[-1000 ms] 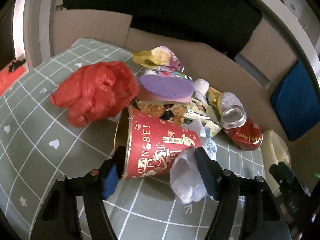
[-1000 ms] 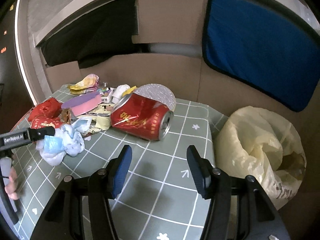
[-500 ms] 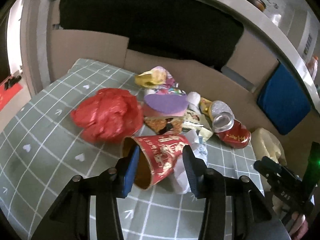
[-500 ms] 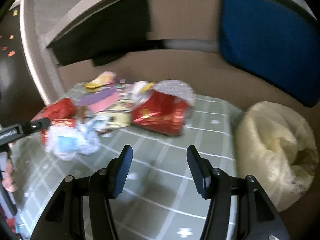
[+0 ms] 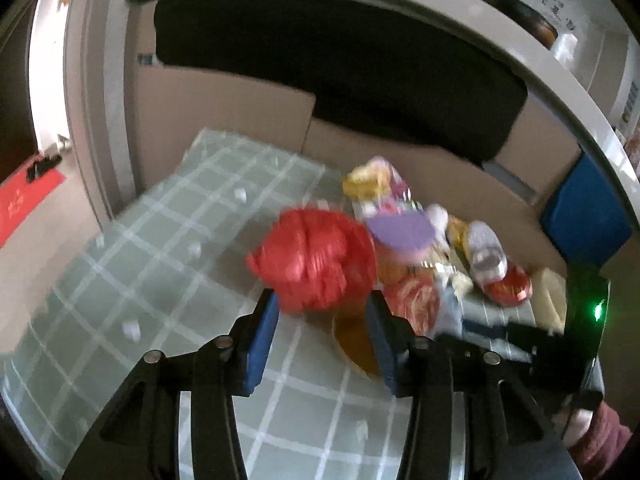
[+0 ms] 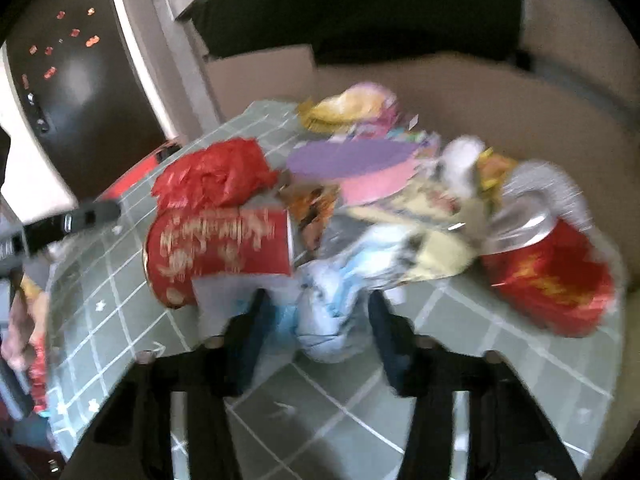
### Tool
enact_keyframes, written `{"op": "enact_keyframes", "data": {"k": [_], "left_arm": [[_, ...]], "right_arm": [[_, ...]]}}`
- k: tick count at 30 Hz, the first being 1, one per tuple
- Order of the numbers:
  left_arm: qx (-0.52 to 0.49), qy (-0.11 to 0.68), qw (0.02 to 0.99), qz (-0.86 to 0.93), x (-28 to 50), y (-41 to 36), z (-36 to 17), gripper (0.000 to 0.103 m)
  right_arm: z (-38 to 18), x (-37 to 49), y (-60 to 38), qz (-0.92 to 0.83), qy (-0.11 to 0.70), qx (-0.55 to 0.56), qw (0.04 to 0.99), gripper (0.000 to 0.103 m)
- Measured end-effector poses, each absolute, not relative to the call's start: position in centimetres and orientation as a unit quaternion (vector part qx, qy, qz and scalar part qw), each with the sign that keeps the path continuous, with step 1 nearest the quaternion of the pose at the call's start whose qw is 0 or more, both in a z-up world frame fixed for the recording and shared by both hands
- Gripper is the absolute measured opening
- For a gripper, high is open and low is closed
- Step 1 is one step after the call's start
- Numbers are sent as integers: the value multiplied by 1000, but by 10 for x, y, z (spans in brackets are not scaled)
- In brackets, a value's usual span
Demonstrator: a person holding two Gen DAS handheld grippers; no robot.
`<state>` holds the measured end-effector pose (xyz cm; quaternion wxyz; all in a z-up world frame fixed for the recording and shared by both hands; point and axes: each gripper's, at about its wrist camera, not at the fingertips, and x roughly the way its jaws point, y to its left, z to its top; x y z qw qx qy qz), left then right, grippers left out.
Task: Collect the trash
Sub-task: 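Grasp the red plastic bag with left gripper while right gripper grasps the white tissue, then carry the red bag and tissue over the cream trash bag and release both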
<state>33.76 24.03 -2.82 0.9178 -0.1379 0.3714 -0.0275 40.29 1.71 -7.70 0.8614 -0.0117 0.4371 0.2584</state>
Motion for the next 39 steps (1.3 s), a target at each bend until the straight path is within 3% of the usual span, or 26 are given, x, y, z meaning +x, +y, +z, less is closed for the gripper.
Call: {"op": "enact_keyframes", "data": {"k": [3, 10, 12, 13, 17, 19, 25, 31, 39], "left_arm": [[-157, 362, 918, -37, 366, 248, -27, 51], [-127, 410, 903, -20, 423, 237, -70, 54], [-115, 424, 898, -16, 427, 237, -81, 84], [-115, 439, 891, -8, 430, 237, -87, 85], [-119, 447, 886, 9, 427, 241, -99, 80], [-147, 443, 884, 2, 427, 247, -98, 65], [-194, 454, 870, -12, 420, 253, -88, 58], [-177, 402, 898, -9, 387, 237, -42, 55], [-49, 282, 958, 11, 323, 148, 45, 55]], "right_arm": [[-74, 395, 12, 237, 423, -21, 875, 25], [-71, 371, -30, 175, 414, -40, 892, 25], [-71, 365, -40, 167, 412, -45, 895, 25], [-70, 363, -42, 165, 411, -45, 896, 25], [-64, 358, -48, 163, 401, -39, 900, 25], [-62, 357, -48, 165, 396, -37, 903, 25], [-57, 348, -46, 170, 385, -34, 906, 25], [-44, 339, -47, 168, 375, -26, 911, 24], [9, 313, -68, 144, 314, -28, 938, 24]]}}
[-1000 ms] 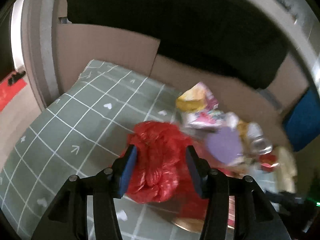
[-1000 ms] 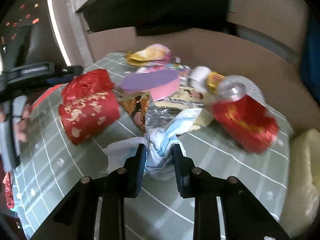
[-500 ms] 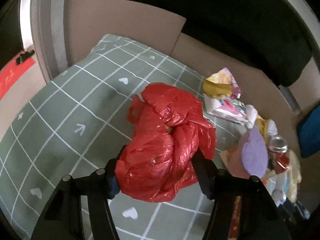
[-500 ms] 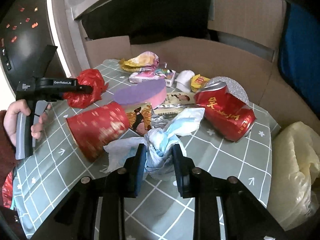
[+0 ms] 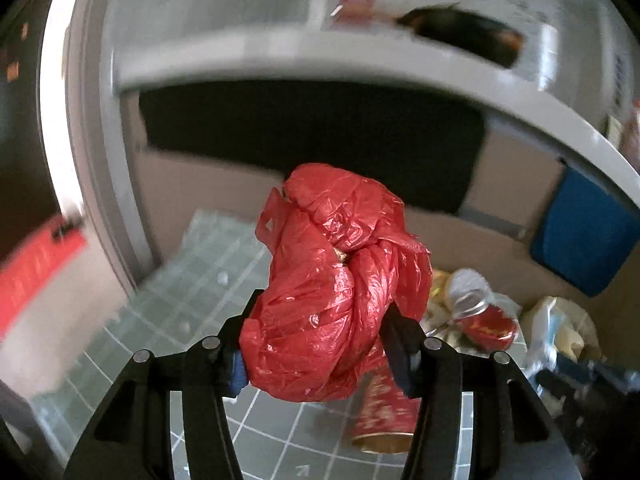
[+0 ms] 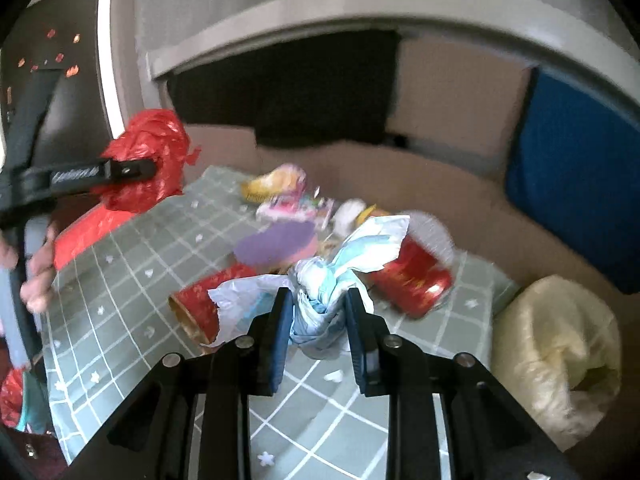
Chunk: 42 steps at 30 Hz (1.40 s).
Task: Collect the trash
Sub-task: 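Carry the red bag and tissue over the cream trash bag and release both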
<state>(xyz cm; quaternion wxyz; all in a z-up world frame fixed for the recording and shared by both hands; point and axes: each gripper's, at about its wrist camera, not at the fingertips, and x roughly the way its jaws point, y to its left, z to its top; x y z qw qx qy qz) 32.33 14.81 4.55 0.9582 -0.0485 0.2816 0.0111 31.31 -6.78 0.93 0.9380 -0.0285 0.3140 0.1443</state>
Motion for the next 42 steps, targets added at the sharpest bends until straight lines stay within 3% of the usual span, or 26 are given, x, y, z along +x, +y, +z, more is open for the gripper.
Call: {"op": "enact_keyframes", "data": {"k": [12, 23, 42], "left_arm": [[21, 258, 962, -81, 274, -11, 75, 55], [43, 314, 932, -175, 297, -135, 31, 55], [16, 410, 870, -275, 381, -213, -19, 55]], "right_arm": [[64, 276, -187, 48, 259, 7, 965, 24], [36, 268, -311, -57, 289, 53, 954, 24], [-11, 306, -375, -65, 325, 97, 939, 24]]}}
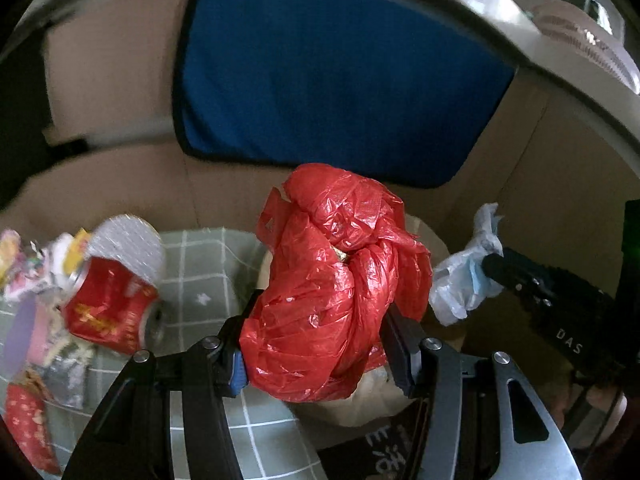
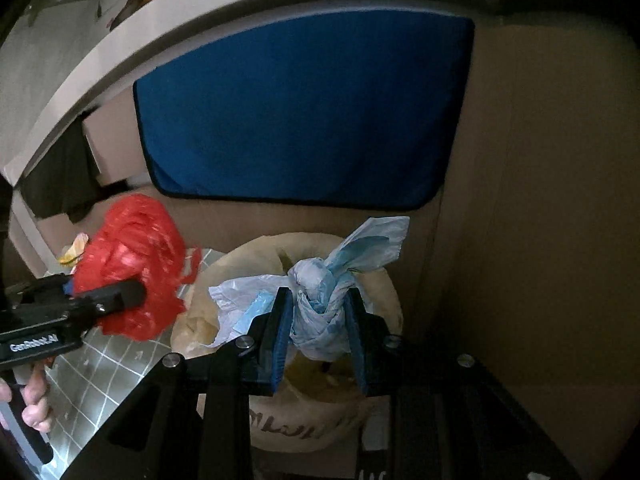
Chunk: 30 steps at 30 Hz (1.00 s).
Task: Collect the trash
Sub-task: 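Carry the red bag and tissue over the cream trash bag and release both, then return both tools from the trash bag to the table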
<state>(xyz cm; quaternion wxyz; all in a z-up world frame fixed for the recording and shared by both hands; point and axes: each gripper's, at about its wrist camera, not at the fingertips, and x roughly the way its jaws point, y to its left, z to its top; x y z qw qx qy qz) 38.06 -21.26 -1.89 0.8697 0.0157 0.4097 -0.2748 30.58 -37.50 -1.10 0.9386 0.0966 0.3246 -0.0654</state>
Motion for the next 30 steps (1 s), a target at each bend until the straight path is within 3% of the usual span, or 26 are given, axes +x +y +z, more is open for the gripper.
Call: {"op": "enact_keyframes", "data": {"k": [24, 30], "left_arm": [[-18, 496, 801, -334, 440, -222, -82, 56], [-66, 449, 822, -342, 447, -215, -64, 65]], "right_arm": [[-45, 341, -382, -46, 358, 88, 928, 25], [-46, 338, -392, -37, 354, 118, 927, 29]]}}
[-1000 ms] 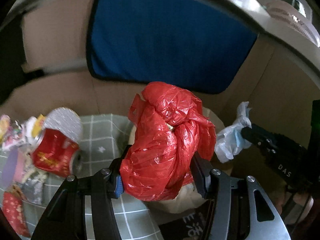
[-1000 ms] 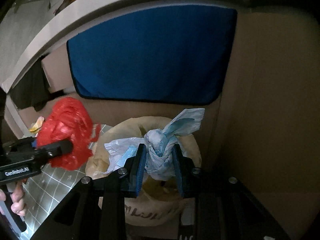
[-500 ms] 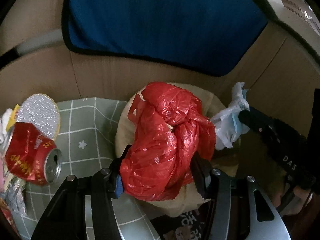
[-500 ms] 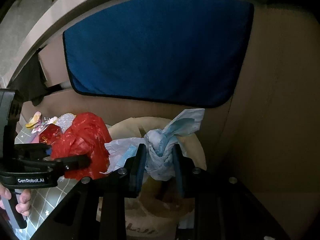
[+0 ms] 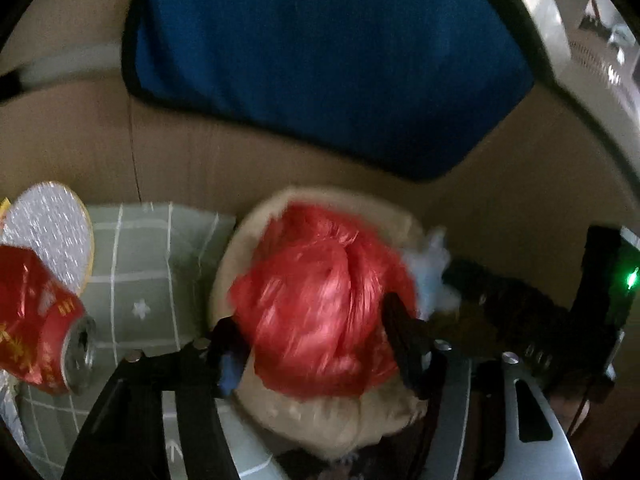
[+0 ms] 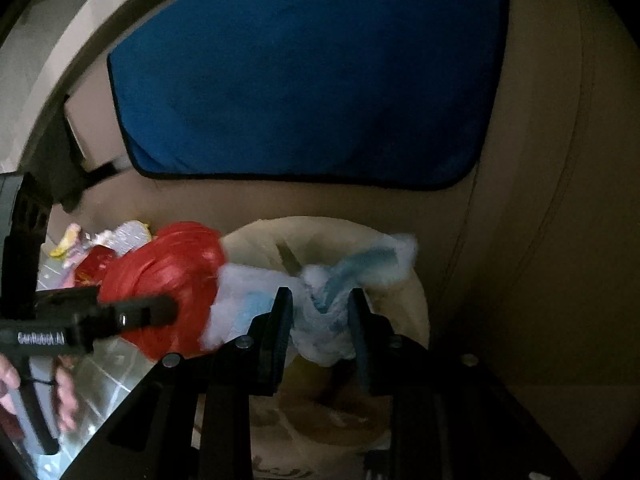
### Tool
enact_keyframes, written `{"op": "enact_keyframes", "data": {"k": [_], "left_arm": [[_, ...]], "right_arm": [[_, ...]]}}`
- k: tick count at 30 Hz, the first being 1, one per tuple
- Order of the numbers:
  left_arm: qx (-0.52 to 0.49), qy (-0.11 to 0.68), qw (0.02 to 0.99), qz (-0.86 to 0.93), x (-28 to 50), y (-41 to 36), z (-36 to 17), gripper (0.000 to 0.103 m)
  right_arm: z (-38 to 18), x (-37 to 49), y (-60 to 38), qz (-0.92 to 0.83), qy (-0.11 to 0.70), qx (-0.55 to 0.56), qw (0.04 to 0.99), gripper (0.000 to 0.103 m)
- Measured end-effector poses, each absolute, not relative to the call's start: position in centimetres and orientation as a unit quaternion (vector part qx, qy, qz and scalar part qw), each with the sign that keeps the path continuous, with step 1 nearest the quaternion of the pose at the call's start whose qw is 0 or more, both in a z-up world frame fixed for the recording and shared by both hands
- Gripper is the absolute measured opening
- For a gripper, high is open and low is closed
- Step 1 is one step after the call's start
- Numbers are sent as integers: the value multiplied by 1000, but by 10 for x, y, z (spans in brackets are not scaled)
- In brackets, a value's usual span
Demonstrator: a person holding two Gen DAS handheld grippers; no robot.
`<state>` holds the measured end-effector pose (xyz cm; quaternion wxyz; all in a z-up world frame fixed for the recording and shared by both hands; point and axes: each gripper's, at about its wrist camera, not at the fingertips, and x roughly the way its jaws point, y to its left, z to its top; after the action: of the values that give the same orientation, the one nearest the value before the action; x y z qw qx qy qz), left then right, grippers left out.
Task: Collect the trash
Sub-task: 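Return both tools from the trash bag to the table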
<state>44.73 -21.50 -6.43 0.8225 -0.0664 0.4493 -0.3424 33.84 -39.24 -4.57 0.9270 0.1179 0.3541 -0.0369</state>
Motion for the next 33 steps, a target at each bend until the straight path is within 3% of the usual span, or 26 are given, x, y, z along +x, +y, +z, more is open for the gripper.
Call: {"op": "enact_keyframes", "data": {"k": [8, 18, 33], "left_arm": [[-103, 447, 811, -362, 452, -196, -44, 67], [-150, 420, 820, -359, 435, -128, -4, 67], [-14, 364, 915, -173, 388, 25, 12, 67]], "right_arm": [[-35, 329, -397, -58, 341, 134, 929, 40], [-20, 330, -374, -50, 336, 125, 932, 40], [3, 351, -304, -26, 324, 103, 940, 37]]}}
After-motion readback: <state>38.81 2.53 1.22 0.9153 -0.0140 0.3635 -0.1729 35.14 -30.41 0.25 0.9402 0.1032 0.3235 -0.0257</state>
